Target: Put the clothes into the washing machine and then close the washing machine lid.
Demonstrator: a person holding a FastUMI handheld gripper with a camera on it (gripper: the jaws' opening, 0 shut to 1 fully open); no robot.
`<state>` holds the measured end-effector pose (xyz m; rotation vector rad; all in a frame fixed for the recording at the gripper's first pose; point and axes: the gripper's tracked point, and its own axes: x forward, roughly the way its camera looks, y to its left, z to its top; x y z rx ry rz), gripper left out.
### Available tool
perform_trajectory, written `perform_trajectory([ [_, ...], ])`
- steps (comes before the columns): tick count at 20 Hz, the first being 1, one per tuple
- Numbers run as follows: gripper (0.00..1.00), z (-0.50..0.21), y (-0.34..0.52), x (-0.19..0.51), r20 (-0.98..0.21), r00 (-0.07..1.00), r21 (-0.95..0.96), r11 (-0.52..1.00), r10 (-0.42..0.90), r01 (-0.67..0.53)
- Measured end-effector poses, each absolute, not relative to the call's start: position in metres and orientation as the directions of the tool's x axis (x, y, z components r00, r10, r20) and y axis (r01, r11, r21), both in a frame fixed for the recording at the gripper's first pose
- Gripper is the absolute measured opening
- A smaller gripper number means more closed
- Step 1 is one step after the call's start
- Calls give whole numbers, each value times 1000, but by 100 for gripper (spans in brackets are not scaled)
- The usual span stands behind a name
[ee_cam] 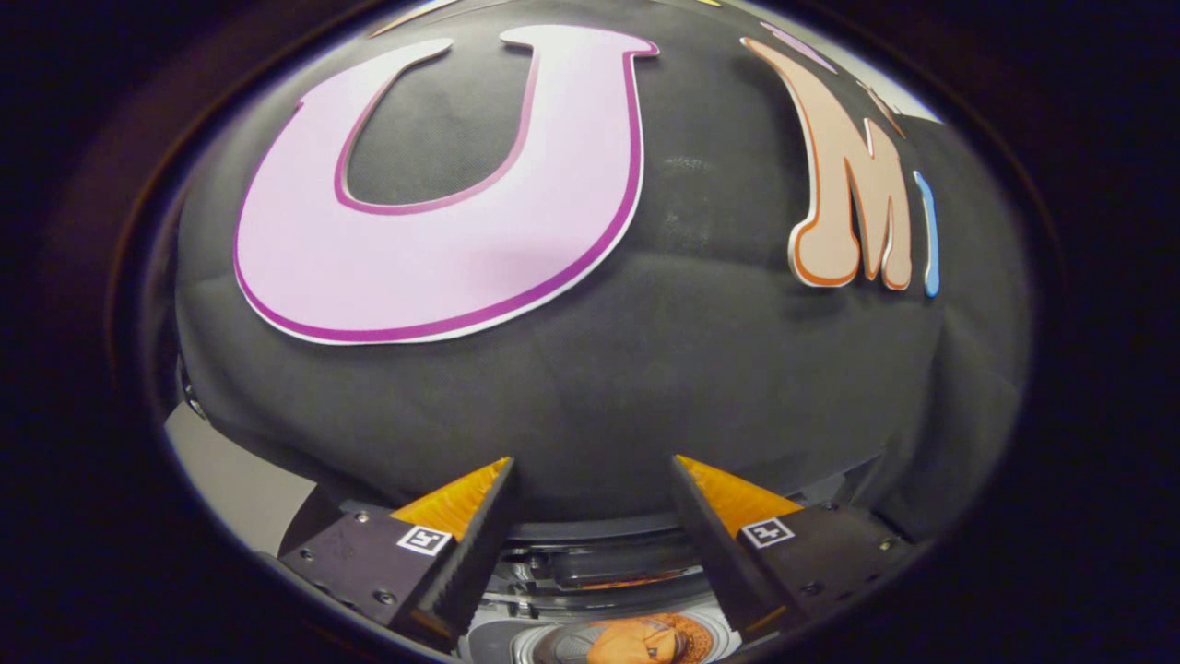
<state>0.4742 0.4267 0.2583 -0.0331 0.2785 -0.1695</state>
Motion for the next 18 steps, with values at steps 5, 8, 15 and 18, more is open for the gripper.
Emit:
perform_trajectory([
  [5, 99, 260, 424, 474, -269, 945, -63, 982, -188, 177],
  [8, 98, 261, 423, 474, -259, 946, -62, 981, -193, 184],
  [15, 98, 261, 423, 476, -261, 946, -65, 981, -192, 181],
  [18, 98, 261, 423, 476, -255, 948, -59, 982, -190, 181],
])
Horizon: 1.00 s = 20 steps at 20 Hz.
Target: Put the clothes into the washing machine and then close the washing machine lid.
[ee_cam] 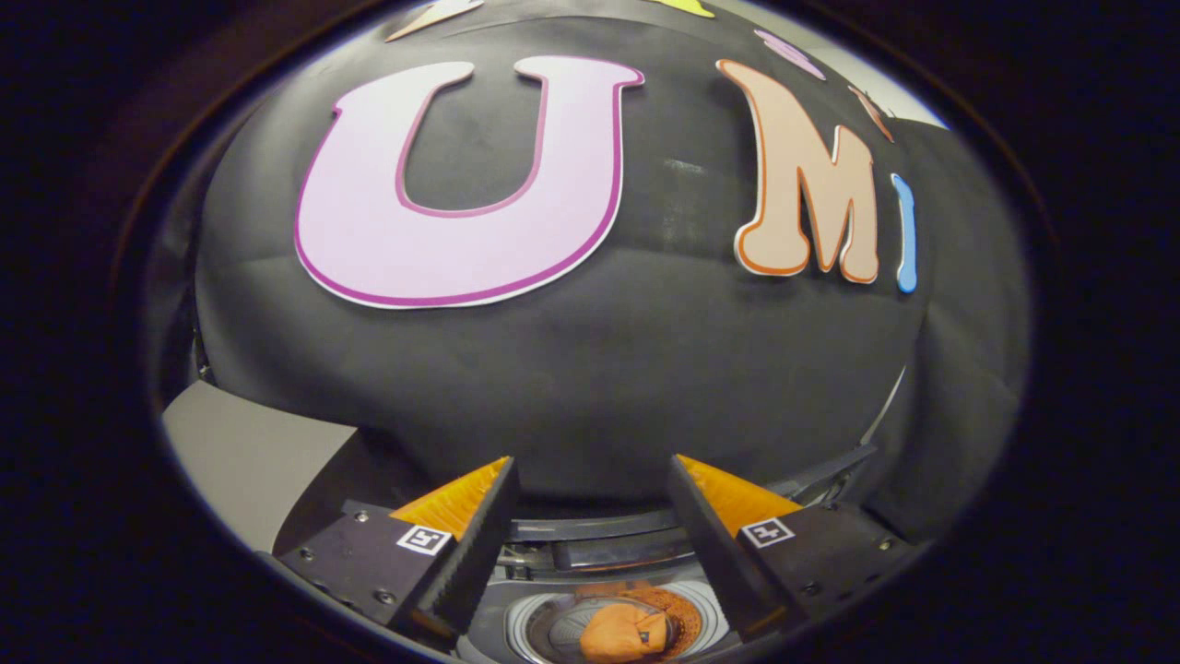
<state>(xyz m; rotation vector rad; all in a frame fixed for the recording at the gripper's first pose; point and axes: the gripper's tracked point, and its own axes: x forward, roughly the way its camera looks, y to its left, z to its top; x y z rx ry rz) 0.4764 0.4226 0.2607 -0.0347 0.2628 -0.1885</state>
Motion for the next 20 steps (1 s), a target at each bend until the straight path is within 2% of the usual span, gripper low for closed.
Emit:
perform_trajectory([
  [11, 100, 255, 421, 475, -278, 939, -38, 979, -203, 200],
  [20, 98, 258, 427, 473, -280, 940, 56, 975, -193, 217],
])
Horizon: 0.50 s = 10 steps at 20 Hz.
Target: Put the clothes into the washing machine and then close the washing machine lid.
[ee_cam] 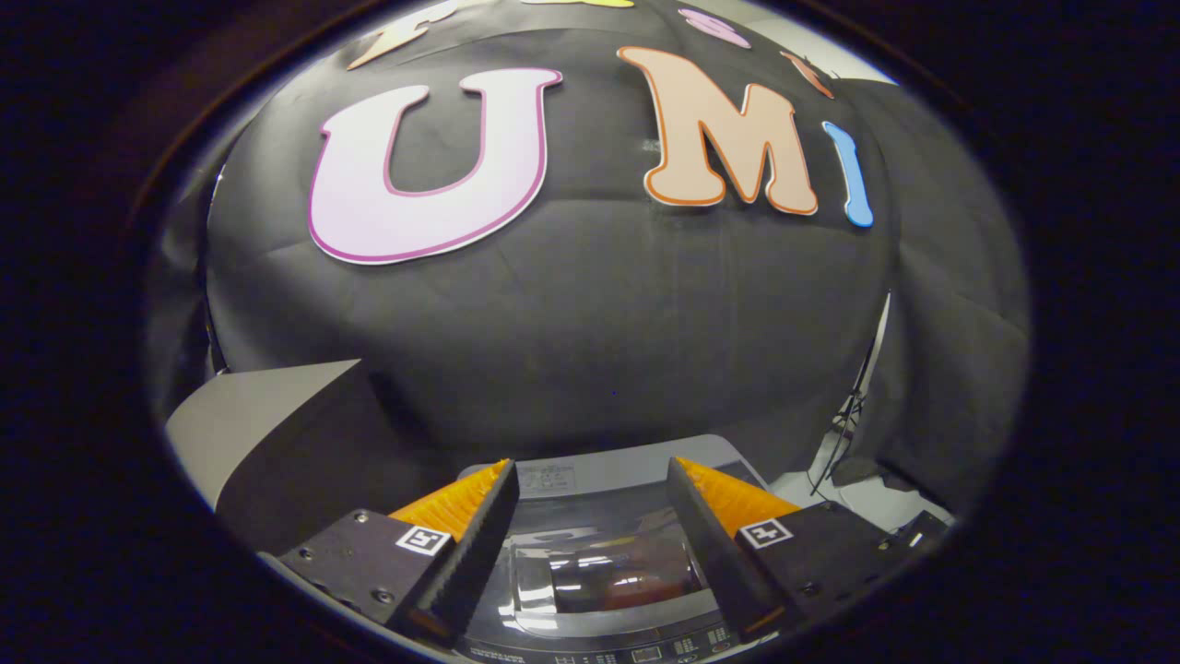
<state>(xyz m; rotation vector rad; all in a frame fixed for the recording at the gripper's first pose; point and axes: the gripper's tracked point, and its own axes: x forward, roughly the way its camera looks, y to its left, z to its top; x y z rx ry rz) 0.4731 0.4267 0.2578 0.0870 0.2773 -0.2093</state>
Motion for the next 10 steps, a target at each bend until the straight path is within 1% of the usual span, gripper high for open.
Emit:
perform_trajectory([
  [5, 97, 258, 424, 474, -261, 947, 47, 977, -189, 208],
  [10, 97, 266, 422, 475, -201, 966, 33, 984, -164, 174],
])
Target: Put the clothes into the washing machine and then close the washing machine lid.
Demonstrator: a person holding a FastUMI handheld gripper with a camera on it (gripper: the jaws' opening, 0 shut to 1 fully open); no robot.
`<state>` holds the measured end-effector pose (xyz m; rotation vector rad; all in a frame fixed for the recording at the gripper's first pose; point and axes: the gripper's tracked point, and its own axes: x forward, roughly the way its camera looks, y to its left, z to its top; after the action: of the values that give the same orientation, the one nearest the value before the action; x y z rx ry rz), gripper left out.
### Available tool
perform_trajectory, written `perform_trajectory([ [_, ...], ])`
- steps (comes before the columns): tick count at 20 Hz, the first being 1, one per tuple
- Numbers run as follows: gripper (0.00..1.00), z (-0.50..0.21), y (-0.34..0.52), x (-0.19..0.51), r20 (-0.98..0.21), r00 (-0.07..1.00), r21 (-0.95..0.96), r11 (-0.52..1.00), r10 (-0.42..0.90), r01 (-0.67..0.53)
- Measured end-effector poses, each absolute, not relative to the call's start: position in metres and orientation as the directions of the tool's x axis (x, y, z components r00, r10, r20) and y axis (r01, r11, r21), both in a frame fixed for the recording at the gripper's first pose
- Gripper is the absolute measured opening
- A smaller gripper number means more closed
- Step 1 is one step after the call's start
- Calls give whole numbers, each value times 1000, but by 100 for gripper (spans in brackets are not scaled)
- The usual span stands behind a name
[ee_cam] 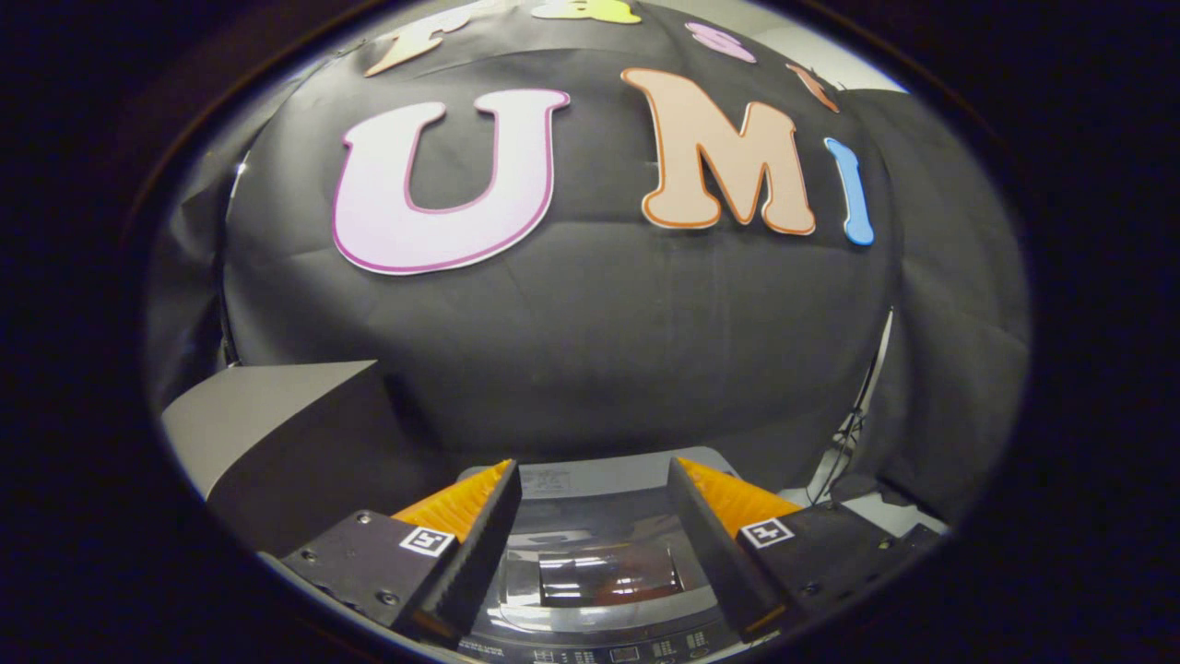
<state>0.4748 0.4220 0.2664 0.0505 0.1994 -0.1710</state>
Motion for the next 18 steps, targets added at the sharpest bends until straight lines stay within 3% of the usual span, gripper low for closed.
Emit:
perform_trajectory([
  [8, 97, 288, 421, 473, -61, 993, 28, 994, -103, 105],
  [18, 96, 315, 412, 453, 199, 979, 58, 998, -33, 22],
])
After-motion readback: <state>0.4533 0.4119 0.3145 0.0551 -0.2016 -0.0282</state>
